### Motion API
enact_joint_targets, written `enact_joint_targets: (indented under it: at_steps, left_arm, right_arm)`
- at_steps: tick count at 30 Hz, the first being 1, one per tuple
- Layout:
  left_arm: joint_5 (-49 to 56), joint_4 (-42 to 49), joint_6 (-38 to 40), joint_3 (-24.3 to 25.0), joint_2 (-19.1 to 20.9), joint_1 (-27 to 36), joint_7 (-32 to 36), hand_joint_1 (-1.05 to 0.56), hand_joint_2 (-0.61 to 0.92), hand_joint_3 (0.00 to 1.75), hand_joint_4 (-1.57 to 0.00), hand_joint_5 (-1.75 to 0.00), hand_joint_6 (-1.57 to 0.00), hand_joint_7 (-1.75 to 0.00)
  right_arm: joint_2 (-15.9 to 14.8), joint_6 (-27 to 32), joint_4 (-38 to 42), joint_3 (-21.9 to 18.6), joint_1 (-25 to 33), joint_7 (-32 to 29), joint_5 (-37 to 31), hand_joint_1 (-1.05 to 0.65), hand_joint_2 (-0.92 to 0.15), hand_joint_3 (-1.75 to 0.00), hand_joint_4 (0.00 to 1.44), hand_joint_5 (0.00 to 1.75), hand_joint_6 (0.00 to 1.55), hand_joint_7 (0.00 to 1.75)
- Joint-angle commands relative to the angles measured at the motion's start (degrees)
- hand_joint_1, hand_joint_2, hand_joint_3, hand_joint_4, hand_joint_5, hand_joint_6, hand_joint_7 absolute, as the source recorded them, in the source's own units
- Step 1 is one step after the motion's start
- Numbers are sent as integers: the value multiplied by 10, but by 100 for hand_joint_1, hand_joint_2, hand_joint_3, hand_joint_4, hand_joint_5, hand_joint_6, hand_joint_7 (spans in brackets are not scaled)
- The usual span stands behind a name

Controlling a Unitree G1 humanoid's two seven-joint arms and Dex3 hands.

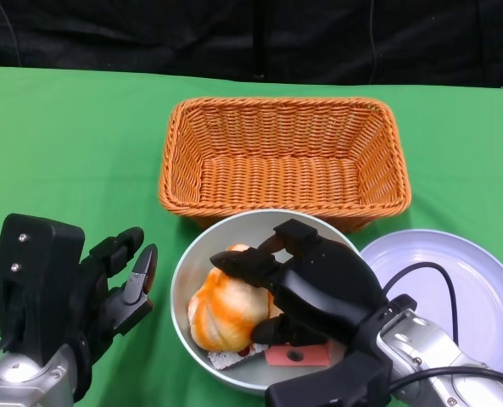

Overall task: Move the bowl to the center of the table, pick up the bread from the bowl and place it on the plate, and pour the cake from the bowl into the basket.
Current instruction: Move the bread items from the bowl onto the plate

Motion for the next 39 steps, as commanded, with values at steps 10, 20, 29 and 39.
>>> enact_joint_targets:
  at_steps: [10, 20, 29, 39]
  left_arm:
    - [15, 6, -19, 8, -4, 5, 2, -73, 92, 69, -10, -12, -12, -4]
    - [14, 16, -26, 13, -6, 5, -7, -73, 92, 69, -9, -16, -13, -4]
    - [14, 12, -23, 14, -5, 8, -9, -73, 92, 68, -9, -20, -14, -3]
    - [14, 10, -20, 15, -3, 8, -9, -74, 92, 68, -7, -26, -15, -3]
  right_arm:
    - [-1, -128, 68, -9, -9, -230, 24, -14, -87, -8, 105, 174, 83, 173]
    - [-8, -165, 22, -34, -6, -256, 52, -15, -30, -142, 103, 175, 79, 175]
    - [-9, -177, -14, -62, 6, -247, 70, -18, -26, -148, 104, 175, 79, 175]
    - [-15, -176, -99, -108, 53, -185, 157, -26, -23, -161, 106, 175, 80, 175]
